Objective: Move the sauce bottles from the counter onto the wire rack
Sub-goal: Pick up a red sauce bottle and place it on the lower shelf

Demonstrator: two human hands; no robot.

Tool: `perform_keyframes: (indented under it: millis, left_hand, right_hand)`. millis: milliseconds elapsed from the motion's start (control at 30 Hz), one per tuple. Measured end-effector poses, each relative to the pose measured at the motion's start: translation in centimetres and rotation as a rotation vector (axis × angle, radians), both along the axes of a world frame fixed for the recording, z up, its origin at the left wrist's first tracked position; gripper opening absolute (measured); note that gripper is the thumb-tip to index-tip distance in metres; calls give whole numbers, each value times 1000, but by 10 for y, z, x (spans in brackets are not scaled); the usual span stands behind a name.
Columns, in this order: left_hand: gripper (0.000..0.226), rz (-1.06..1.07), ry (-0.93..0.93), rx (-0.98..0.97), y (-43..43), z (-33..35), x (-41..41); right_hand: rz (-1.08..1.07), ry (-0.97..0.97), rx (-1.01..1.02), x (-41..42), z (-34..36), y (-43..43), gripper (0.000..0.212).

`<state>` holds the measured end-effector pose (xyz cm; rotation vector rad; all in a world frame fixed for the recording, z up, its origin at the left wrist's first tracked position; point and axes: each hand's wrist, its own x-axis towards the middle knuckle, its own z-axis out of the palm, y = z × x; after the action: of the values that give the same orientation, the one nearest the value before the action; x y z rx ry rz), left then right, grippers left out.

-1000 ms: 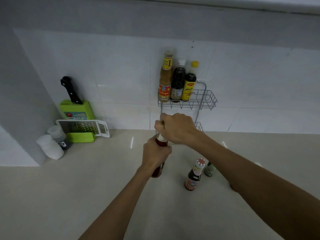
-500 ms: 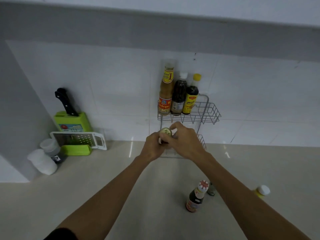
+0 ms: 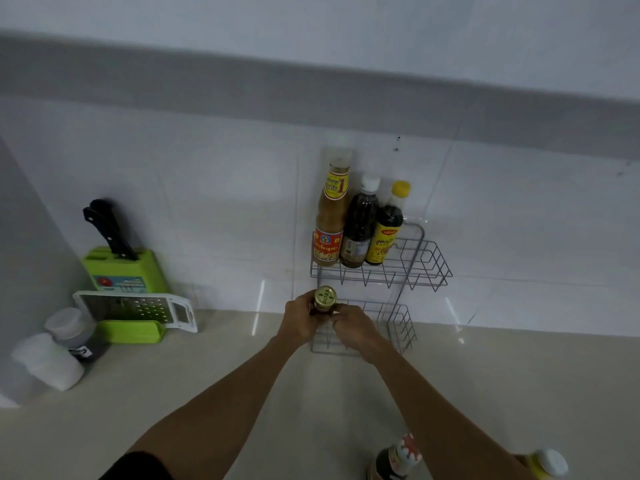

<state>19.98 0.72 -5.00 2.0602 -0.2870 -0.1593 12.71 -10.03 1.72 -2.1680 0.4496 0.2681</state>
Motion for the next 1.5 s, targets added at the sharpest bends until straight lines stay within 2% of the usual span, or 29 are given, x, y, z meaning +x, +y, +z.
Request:
perform_keyframes:
  millis: [133,333,567,700,967,1100,1167,1333,1467,1500]
  left_hand:
    - [35,-9,-18,112,-3,7,20]
    - [37,-57,-16,246,-5,12,33]
    - [38,-83,-24,269,1,-9,30]
    - [47,-46,-2,230,0,-8,34]
    - [47,-61,33,240,-6,-1,49]
    - [55,73,-4,316,-14,2,48]
    - [51,107,-53,343,-17,4,50]
    - [35,-3,-70,265,-15,4,54]
    - [39,-10,-74,262,-5,-1,53]
    - [41,-5,-72,256,-4,-1,52]
  right_hand:
    - [-34,-9,29,21,-5,-2,34]
    - [-84,23,21,40,-8,-14,37]
    - [-35,41,-53,42,-24,-8,39]
    - [-37,-9,-44,46,-28,-6,38]
    - [-132,3,112,63,-50,-10,48]
    - [-199,11,145,70,-60,-13,47]
    - [-241,30,217,75,-68,-16,55]
    - [-268,57,327,95,-108,-37,72]
    - [-92,99,166,80,-77,-24,45]
    - [-68,89,138,77,-71,-22,46]
